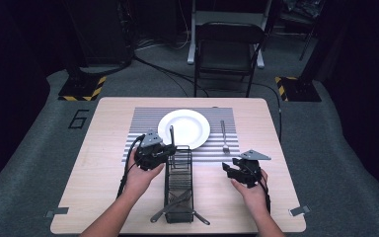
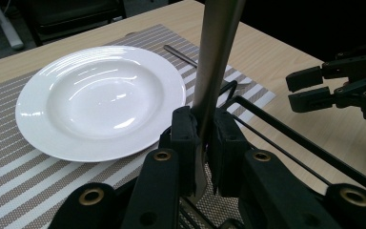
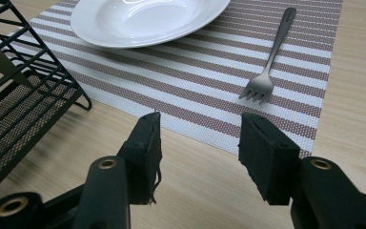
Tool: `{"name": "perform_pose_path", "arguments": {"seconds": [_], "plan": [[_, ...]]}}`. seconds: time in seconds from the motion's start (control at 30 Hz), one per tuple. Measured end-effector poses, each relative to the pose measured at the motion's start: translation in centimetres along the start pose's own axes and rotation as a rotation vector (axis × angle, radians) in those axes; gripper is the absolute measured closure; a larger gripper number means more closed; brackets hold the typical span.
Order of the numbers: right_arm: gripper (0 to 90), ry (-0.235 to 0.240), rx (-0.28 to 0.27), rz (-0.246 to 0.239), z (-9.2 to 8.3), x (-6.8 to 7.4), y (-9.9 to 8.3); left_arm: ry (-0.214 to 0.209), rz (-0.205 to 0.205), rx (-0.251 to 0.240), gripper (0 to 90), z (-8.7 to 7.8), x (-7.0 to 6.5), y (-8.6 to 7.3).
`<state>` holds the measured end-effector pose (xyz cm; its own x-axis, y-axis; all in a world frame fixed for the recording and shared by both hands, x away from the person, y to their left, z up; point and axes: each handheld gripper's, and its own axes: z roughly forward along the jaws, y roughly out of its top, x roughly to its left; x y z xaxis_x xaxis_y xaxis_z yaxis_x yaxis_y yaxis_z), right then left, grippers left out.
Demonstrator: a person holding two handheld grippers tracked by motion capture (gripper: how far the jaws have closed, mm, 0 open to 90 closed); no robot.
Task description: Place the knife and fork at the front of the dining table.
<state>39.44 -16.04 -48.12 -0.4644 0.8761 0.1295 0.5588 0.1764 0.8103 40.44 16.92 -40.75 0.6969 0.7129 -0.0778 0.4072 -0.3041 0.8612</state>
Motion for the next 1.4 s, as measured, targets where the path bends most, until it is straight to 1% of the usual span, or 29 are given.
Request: {"name": "perform_pose_path", "arguments": {"seconds": [0.03,0.13,0.23,0.37,0.4,0.47,0.6,0.67,0.73,0.83,0.87,0.97,1.13,1.2,1.23,1.4], "plan": [[49.0,-0.001,0.002,-0.005,0.0,-0.1,0.0,0.000,0.011,0.003,81.4,0.0,0.0,0.1],[49.0,-0.002,0.000,-0.001,0.0,0.0,0.0,-0.002,0.014,0.002,81.4,0.2,-0.1,0.2],[49.1,-0.002,0.000,-0.010,0.0,-0.1,0.0,-0.002,0.024,0.013,81.5,0.3,-0.2,0.4],[49.0,-0.001,-0.003,-0.005,-0.1,-0.1,0.0,0.002,0.028,0.020,81.5,0.3,-0.3,0.5],[49.0,-0.002,-0.002,-0.005,-0.1,-0.2,0.0,0.002,0.026,0.018,81.6,0.3,-0.3,0.5],[49.0,-0.003,0.000,-0.003,-0.1,-0.2,0.0,-0.011,0.008,0.011,81.8,0.2,-0.4,0.7],[49.0,-0.001,0.002,0.000,0.0,-0.2,0.0,-0.013,0.018,-0.003,81.9,-0.2,-0.5,1.1],[49.0,-0.002,0.003,0.000,0.0,-0.2,0.0,-0.018,0.012,-0.008,82.1,-0.3,-0.5,1.3],[49.0,-0.001,0.003,0.000,0.0,-0.2,-0.1,-0.016,0.017,-0.013,82.1,-0.5,-0.6,1.5],[49.0,-0.003,0.004,0.000,0.0,-0.2,-0.1,-0.021,0.009,-0.022,82.2,-0.8,-0.6,1.7],[49.1,-0.003,0.005,0.001,0.0,-0.2,-0.1,-0.025,0.013,-0.022,82.2,-0.8,-0.6,1.8],[49.1,0.002,0.006,0.005,0.1,-0.2,-0.1,-0.029,0.003,-0.036,82.3,-0.9,-0.7,2.0],[49.0,0.001,0.006,0.012,0.1,-0.3,-0.1,-0.036,0.008,-0.044,82.3,-1.2,-0.8,2.5],[49.1,0.004,0.007,0.015,0.1,-0.3,-0.1,-0.035,0.007,-0.056,82.3,-1.3,-0.8,2.7],[49.1,0.002,0.010,0.010,0.1,-0.3,-0.2,-0.034,0.007,-0.055,82.3,-1.4,-0.9,2.8],[49.0,0.008,0.009,0.025,0.1,-0.5,-0.2,-0.041,-0.004,-0.077,82.4,-1.8,-0.8,3.2]]}}
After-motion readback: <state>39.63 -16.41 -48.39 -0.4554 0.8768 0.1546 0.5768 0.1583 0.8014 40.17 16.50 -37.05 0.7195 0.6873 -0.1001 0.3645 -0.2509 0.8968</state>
